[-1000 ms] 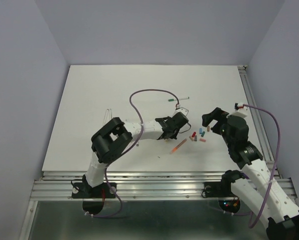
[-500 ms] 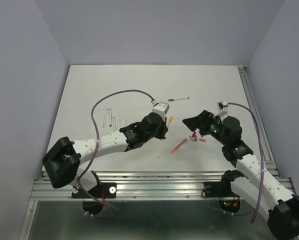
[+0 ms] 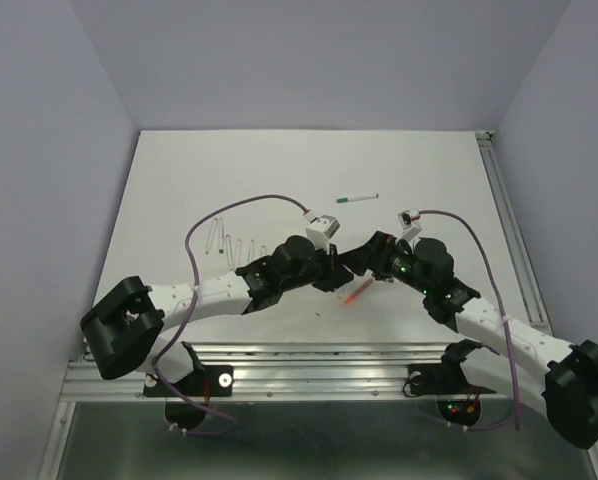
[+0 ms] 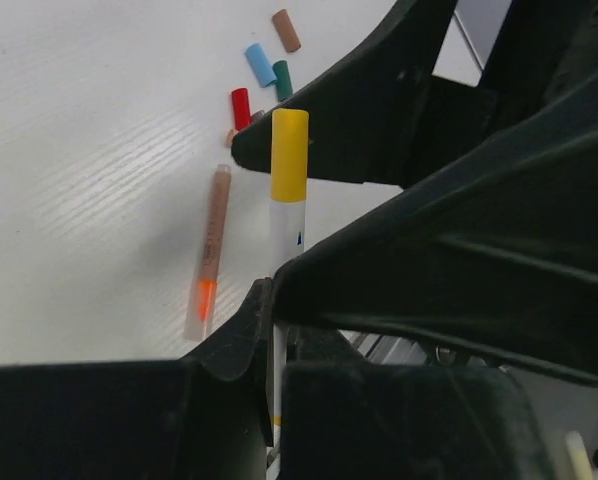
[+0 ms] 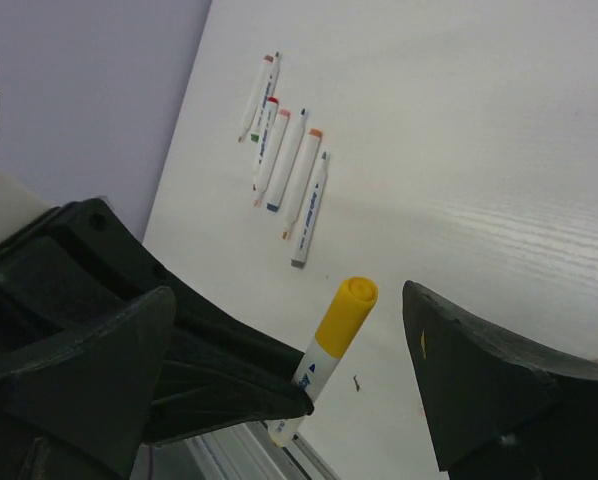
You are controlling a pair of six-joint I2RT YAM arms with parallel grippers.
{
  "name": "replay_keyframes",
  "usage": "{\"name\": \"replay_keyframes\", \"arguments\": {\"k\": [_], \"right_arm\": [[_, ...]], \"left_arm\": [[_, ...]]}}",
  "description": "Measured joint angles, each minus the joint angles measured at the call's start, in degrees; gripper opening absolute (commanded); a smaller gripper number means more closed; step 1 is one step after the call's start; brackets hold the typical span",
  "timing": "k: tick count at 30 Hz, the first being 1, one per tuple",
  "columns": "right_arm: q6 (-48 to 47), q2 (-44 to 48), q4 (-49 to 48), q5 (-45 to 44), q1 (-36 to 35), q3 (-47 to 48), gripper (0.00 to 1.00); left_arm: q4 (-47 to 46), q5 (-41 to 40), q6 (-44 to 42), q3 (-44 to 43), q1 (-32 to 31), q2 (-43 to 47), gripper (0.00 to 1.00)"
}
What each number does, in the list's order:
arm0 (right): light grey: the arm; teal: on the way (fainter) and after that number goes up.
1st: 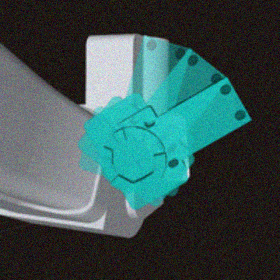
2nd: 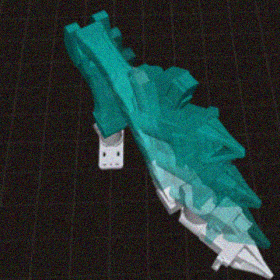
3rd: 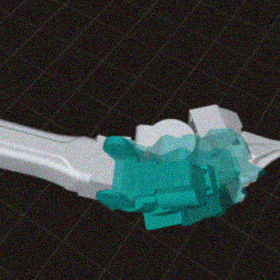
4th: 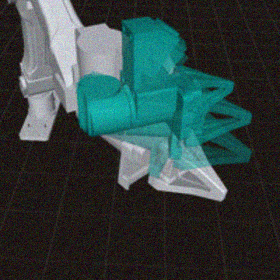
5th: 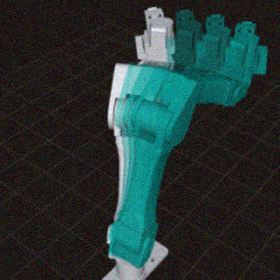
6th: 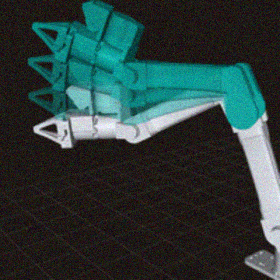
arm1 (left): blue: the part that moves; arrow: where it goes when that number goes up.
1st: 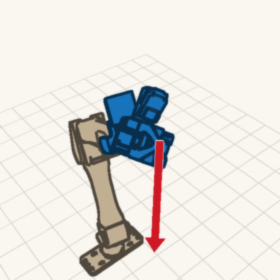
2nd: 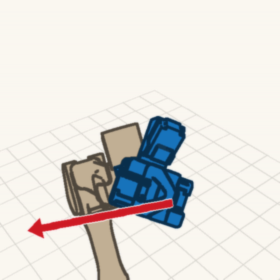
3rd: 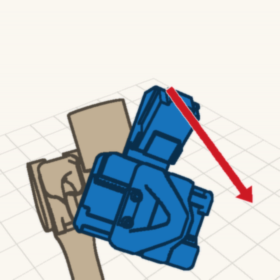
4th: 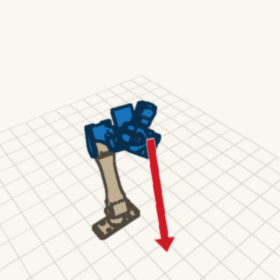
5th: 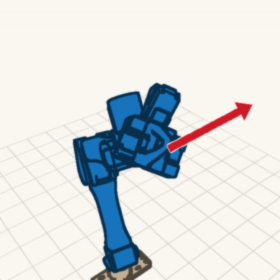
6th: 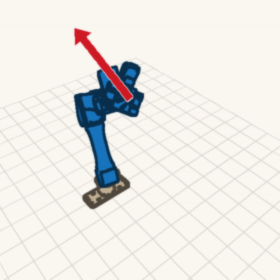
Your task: Open the pen caps
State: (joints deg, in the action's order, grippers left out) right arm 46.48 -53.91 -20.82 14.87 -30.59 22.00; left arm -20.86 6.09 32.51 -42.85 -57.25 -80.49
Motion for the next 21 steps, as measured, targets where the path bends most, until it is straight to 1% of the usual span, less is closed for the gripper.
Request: {"name": "replay_keyframes", "arguments": {"k": [2,4,8,9,11,12,14,15,16,17,19,20,21], "right_arm": [[-0.35,-1.33,0.76,-1.64,-1.86,0.26,1.00],[-0.81,-2.12,1.16,-2.93,-2.93,0.83,0.98],[-1.22,-2.82,0.98,-4.68,-3.93,1.55,0.91],[-1.25,-2.86,0.90,-5.07,-4.07,1.55,0.86],[-1.25,-2.86,0.87,-5.75,-4.31,1.55,0.80],[-1.22,-2.84,0.94,-6.16,-4.42,1.55,0.72],[-1.36,-2.84,1.03,-6.69,-4.44,1.57,0.66],[-1.22,-2.80,1.07,-7.21,-4.44,1.62,0.60],[-1.18,-2.75,1.11,-7.67,-4.44,1.62,0.59],[-1.11,-2.58,1.11,-8.20,-4.44,1.64,0.53],[-1.01,-2.21,1.36,-8.90,-4.44,1.64,0.48],[-1.01,-1.92,1.49,-9.22,-4.44,1.64,0.41],[-1.11,-1.75,1.57,-9.51,-4.44,1.66,0.38]], "left_arm": [[-1.38,0.70,0.66,0.61,0.00,0.72,0.00],[-2.27,1.25,1.27,1.27,0.00,1.31,0.00],[-3.78,1.86,2.16,2.08,0.00,1.49,0.00],[-3.80,1.97,2.36,2.19,0.00,1.51,0.00],[-4.04,2.14,2.51,2.45,0.00,1.51,0.00],[-4.22,2.23,2.56,2.58,0.00,1.51,0.00],[-4.22,2.23,2.69,2.78,0.00,1.53,0.00],[-4.26,2.23,2.71,2.86,0.00,1.53,0.00],[-4.28,2.19,2.78,2.97,0.00,1.62,0.00],[-4.33,2.14,2.86,3.08,0.00,1.75,0.00],[-4.33,2.03,2.97,3.17,0.00,2.05,0.00],[-4.42,2.01,3.02,3.21,0.00,2.27,0.00],[-4.52,1.99,3.13,3.28,0.00,2.43,0.00]]}}
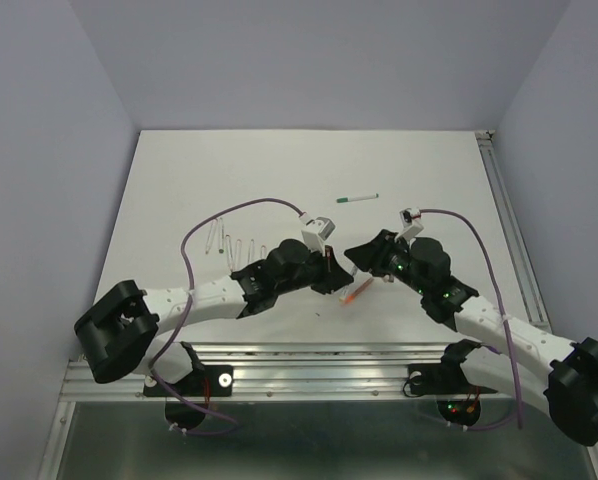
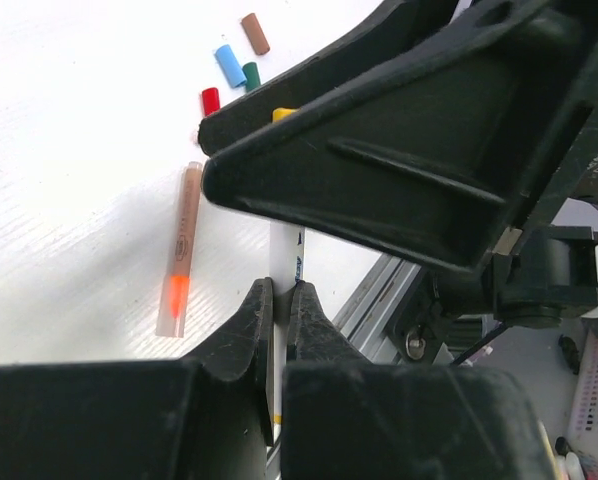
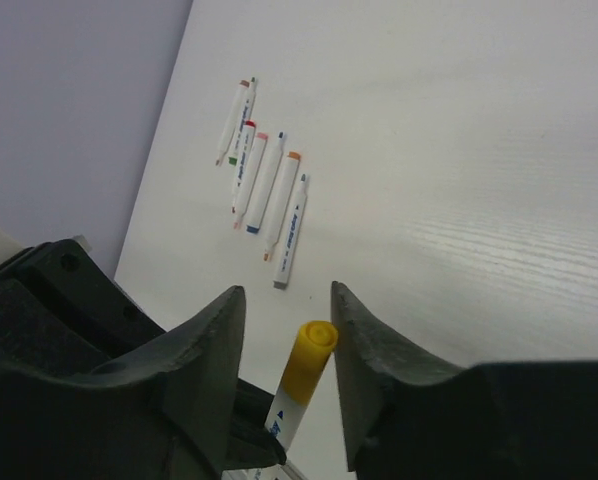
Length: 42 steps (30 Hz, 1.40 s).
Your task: Open the pen caps
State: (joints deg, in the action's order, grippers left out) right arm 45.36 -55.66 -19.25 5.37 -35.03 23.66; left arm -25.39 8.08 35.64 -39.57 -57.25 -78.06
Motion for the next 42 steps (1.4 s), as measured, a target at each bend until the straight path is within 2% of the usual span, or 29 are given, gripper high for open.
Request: {"name": "replay_keyframes", "arguments": {"k": [2,7,14,20,24,28,31,32,33,34,36,37,42], "right_arm": [[0.26,0.17,0.59,-0.55,0.00,0.22,0.33],[1.42,0.17,1.51,-1.38,0.00,0.66,0.01],[2.32,0.17,3.39,-3.85,-0.79,2.23,0.01],[1.99,-1.29,6.49,-8.90,-2.25,5.35,0.01],[-0.07,-7.13,6.56,-15.72,2.32,13.90,0.01],[-1.36,-11.54,5.11,-16.79,7.65,22.08,0.01],[-2.47,-13.11,4.70,-16.46,9.22,25.53,0.01],[-2.78,-13.16,4.66,-15.80,9.35,25.77,0.01],[-2.97,-13.14,4.76,-15.37,9.35,25.77,0.01],[-3.15,-13.09,5.11,-14.75,9.35,25.77,0.01],[-3.32,-12.92,5.77,-12.83,9.33,25.66,0.01],[-3.39,-12.63,5.99,-11.89,9.33,25.49,0.01],[-3.02,-8.46,7.80,-6.12,9.33,22.25,0.01]], "left_arm": [[-0.26,-0.09,0.22,0.22,0.00,0.37,0.00],[-0.37,-0.22,0.44,0.35,0.00,0.70,0.00],[-1.95,-0.35,0.50,2.25,-0.02,2.54,0.00],[-5.90,-1.81,1.49,7.76,-0.72,6.78,0.00],[-3.69,-0.07,3.50,12.24,-4.94,8.52,0.00],[-0.83,0.66,5.66,14.40,-8.48,8.50,0.00],[1.14,-0.55,6.64,14.40,-8.74,9.16,0.00],[2.80,-1.57,6.67,13.92,-8.72,9.70,0.06],[3.50,-2.01,6.64,13.46,-8.66,9.97,0.20],[5.62,-3.04,6.34,12.11,-8.63,10.08,0.53],[8.81,-5.03,5.62,9.03,-8.63,10.01,0.77],[10.38,-6.32,5.14,6.56,-8.35,9.97,0.99],[13.03,-9.57,2.27,0.11,-6.12,9.97,0.99]]}}
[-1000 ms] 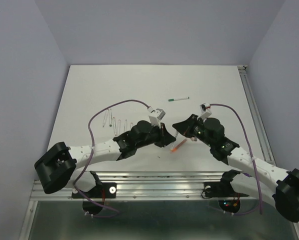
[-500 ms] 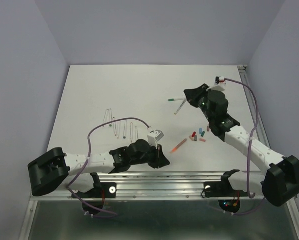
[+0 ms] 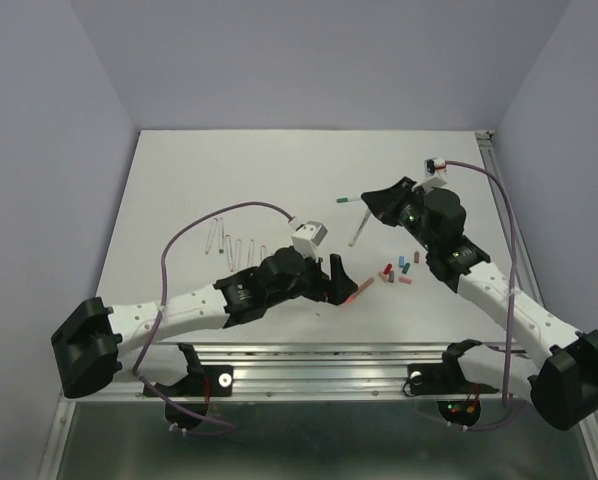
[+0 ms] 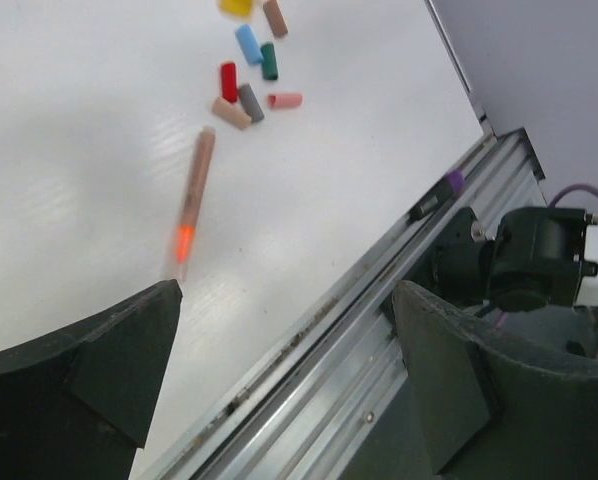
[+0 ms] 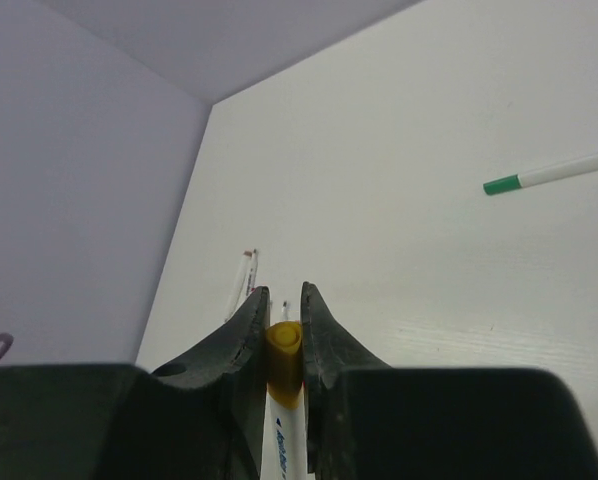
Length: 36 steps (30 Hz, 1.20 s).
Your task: Open the pen caps
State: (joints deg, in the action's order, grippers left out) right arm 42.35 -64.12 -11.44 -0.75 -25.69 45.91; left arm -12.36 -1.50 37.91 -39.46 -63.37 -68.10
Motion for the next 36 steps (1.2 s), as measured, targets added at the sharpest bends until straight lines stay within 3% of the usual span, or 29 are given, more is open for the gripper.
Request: {"name": "replay_keyframes", "arguments": {"k": [10,12,13,16,18,19,20,28,36], "right_arm": [[6.86,4.46,-1.18,17.03,-0.26,-10.43,0.01],[7.82,4.46,-1.73,18.86,-0.46,-11.37,0.01],[8.46,4.48,-2.32,19.74,-0.63,-11.80,0.01],[9.31,4.66,-3.43,20.98,-0.66,-12.24,0.01],[9.90,4.76,-3.93,21.29,-0.63,-12.24,0.01],[9.88,4.76,-4.17,21.11,-0.63,-12.24,0.01],[9.97,4.74,-4.39,21.16,-0.63,-12.24,0.01],[8.26,3.72,-4.02,18.78,-0.66,-11.65,0.01],[2.60,-1.20,2.08,11.91,-3.04,-5.51,0.01]], "left_arm": [[1.42,-3.56,-4.81,-7.06,4.26,-5.07,0.99],[1.03,-3.26,-5.53,-8.13,4.83,-6.32,0.94],[0.70,-3.02,-5.88,-8.59,5.05,-6.93,0.78],[-0.13,-2.10,-6.62,-9.92,5.68,-8.68,0.56],[-0.85,-0.90,-6.84,-11.06,5.70,-9.86,0.35],[-1.46,0.15,-6.91,-11.50,5.66,-10.23,0.23],[-1.81,0.90,-6.86,-12.13,5.46,-10.60,0.00],[-2.62,1.53,-7.39,-11.72,5.53,-10.69,0.00],[-11.21,1.70,-3.87,1.70,5.88,-2.93,0.00]]}}
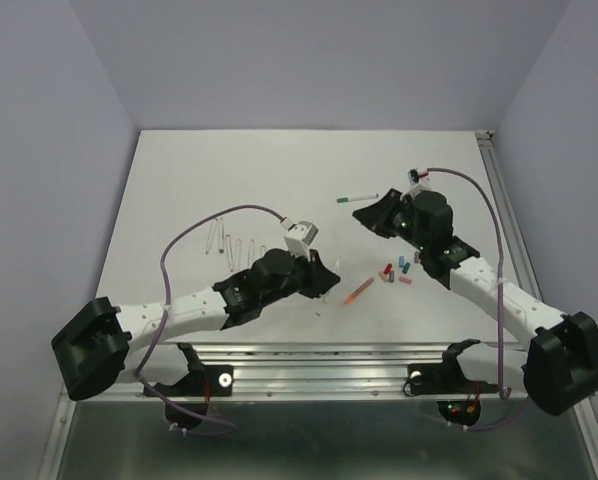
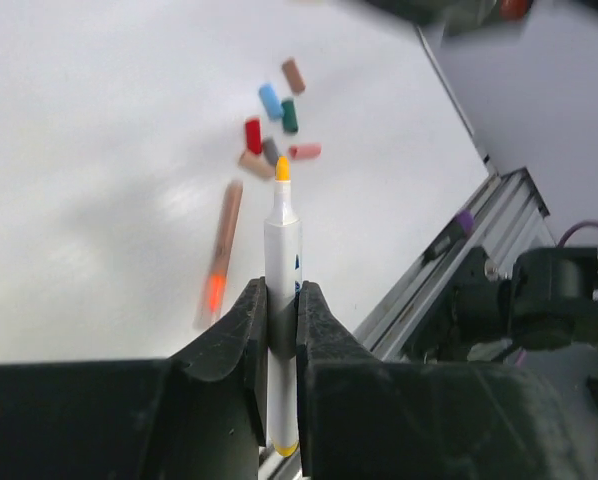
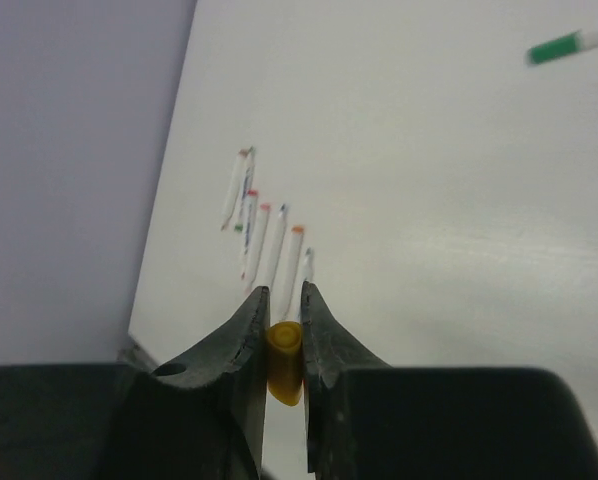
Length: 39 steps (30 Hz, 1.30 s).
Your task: Open the pen caps
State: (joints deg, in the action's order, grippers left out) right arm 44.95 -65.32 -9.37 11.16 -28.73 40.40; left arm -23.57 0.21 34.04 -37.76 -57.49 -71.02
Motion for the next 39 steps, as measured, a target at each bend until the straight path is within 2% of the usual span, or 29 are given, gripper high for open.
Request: {"name": "replay_keyframes", "arguments": {"k": [5,9,13,19,26,29,32,33,34,37,39], "right_arm": [[-2.21,-6.16,-0.50,-6.38,9.64,5.88,0.01],[-3.41,-8.61,-0.48,-7.37,10.80,7.93,0.01],[-4.26,-8.26,1.11,-8.37,10.67,7.54,0.01],[-5.03,-2.01,4.81,-14.12,10.64,-1.86,0.01],[-5.27,-2.75,11.13,-18.84,10.64,-6.71,0.02],[-5.29,-5.33,12.48,-20.37,10.64,-6.73,0.08],[-5.27,-7.21,13.42,-21.64,10.64,-6.73,0.18],[-5.27,-7.58,13.70,-22.10,10.64,-6.73,0.23],[-5.29,-7.91,13.84,-22.49,10.64,-6.73,0.23],[-5.11,-8.37,14.08,-23.43,10.64,-6.73,0.25],[-5.09,-8.61,14.36,-24.17,10.64,-6.73,0.26]], "left_arm": [[1.27,0.35,4.22,9.92,-3.19,5.86,0.00],[2.45,-0.52,7.45,13.94,-4.42,9.64,0.00],[9.49,-8.04,10.08,12.46,-4.04,11.37,0.00],[21.22,-14.75,10.67,0.81,2.01,-0.17,0.00],[33.77,-21.70,12.20,-10.58,7.28,-15.26,0.00],[36.52,-23.37,12.35,-12.57,8.24,-17.86,0.10],[38.36,-24.44,12.28,-13.79,8.85,-19.10,0.37],[38.66,-24.72,12.24,-14.05,8.87,-19.30,0.43],[39.08,-25.14,12.31,-14.51,9.01,-19.71,0.43],[39.74,-25.68,11.78,-15.02,9.14,-20.24,0.54],[40.09,-25.77,11.67,-15.26,9.22,-20.48,0.56]]}}
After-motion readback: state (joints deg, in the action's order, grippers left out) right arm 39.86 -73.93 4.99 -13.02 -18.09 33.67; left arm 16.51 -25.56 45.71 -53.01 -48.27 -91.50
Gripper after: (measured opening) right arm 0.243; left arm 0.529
